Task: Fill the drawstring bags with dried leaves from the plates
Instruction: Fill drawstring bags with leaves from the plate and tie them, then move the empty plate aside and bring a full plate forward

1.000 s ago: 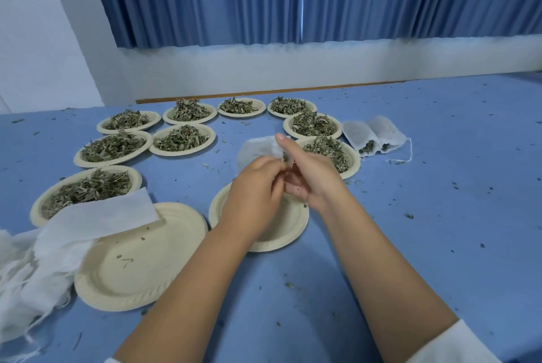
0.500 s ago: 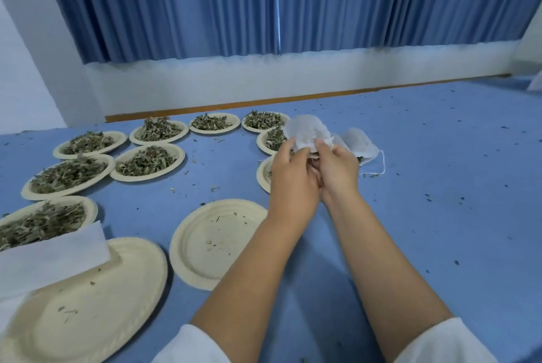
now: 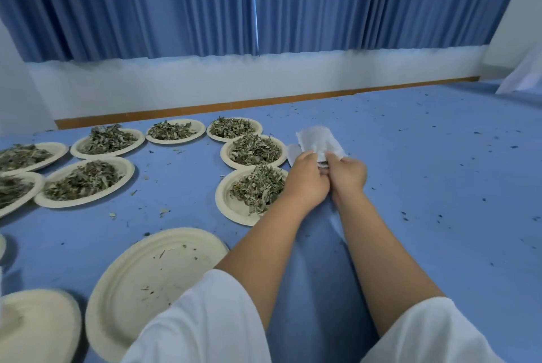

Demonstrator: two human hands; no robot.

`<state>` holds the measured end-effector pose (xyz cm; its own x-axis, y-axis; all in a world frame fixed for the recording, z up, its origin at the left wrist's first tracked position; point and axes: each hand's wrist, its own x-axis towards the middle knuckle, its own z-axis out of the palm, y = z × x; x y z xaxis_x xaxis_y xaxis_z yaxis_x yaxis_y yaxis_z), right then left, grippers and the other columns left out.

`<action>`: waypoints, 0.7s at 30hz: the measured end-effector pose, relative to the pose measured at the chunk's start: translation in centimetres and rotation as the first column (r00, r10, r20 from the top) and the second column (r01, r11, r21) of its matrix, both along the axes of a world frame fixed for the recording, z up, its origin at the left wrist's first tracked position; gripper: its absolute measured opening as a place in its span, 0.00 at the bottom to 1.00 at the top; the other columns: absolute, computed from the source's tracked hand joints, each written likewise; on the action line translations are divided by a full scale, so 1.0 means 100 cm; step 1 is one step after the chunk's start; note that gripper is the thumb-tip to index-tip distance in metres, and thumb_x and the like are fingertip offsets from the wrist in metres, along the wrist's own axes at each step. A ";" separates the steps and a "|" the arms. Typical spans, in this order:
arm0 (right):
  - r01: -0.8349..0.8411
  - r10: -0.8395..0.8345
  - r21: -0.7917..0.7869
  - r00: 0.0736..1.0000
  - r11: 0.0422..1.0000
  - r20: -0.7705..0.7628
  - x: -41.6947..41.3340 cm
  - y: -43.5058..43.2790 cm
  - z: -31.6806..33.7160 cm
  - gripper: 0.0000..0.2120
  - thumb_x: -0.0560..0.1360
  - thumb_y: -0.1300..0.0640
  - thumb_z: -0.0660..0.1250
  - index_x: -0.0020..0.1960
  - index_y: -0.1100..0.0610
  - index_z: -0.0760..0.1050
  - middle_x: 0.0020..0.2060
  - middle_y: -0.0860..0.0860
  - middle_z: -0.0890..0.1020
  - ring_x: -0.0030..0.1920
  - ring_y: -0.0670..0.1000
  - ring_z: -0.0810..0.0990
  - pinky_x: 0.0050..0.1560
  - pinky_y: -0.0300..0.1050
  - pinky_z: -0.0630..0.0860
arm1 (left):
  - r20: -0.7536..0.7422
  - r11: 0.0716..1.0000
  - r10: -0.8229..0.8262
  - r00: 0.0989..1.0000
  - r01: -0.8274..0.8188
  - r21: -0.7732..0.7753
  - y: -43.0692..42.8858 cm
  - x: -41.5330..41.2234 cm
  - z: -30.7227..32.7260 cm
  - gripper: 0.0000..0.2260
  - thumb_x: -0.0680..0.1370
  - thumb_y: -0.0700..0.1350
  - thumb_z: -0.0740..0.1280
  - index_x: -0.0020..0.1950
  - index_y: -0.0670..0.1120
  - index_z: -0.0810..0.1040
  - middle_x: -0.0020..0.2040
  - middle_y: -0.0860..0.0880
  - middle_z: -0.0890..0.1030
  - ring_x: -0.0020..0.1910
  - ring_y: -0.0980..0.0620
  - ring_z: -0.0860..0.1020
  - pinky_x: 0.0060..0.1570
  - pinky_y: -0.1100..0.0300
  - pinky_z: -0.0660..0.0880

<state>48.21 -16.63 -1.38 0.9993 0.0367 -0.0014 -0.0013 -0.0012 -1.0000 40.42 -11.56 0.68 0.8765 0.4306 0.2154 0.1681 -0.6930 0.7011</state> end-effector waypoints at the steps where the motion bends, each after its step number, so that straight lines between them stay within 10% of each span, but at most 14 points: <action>1: -0.002 0.003 -0.041 1.000 0.999 0.003 0.001 -0.001 -0.004 0.19 0.75 0.59 0.67 0.27 0.58 0.67 0.24 0.50 0.72 0.30 0.50 0.71 0.33 0.42 0.66 | -0.027 1.000 0.005 1.000 -0.005 0.003 0.000 0.001 -0.003 0.18 0.79 0.38 0.61 0.69 0.37 0.70 0.72 0.41 0.69 0.69 0.43 0.69 0.63 0.58 0.64; 9: 0.106 -0.094 -0.151 0.992 0.983 0.083 -0.004 -0.002 -0.001 0.16 0.71 0.52 0.71 0.52 0.57 0.70 0.45 0.50 0.76 0.42 0.53 0.75 0.33 0.40 0.65 | 0.051 0.998 0.062 0.997 -0.064 0.030 -0.002 -0.003 -0.004 0.11 0.78 0.37 0.62 0.59 0.40 0.75 0.65 0.41 0.75 0.65 0.44 0.72 0.53 0.61 0.64; 21: -0.044 0.132 -0.254 0.930 0.966 0.342 -0.092 0.010 0.017 0.10 0.73 0.56 0.68 0.49 0.55 0.67 0.37 0.49 0.76 0.38 0.51 0.74 0.37 0.46 0.67 | 0.137 0.981 0.104 0.985 -0.125 0.148 0.018 -0.084 0.011 0.17 0.79 0.37 0.62 0.69 0.41 0.73 0.68 0.43 0.74 0.66 0.46 0.72 0.57 0.64 0.64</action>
<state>38.98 -15.67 0.31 0.9286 0.1674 0.3312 0.3628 -0.2224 -0.9049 32.06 -9.73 1.79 0.7840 0.4789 0.3950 0.1681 -0.7763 0.6076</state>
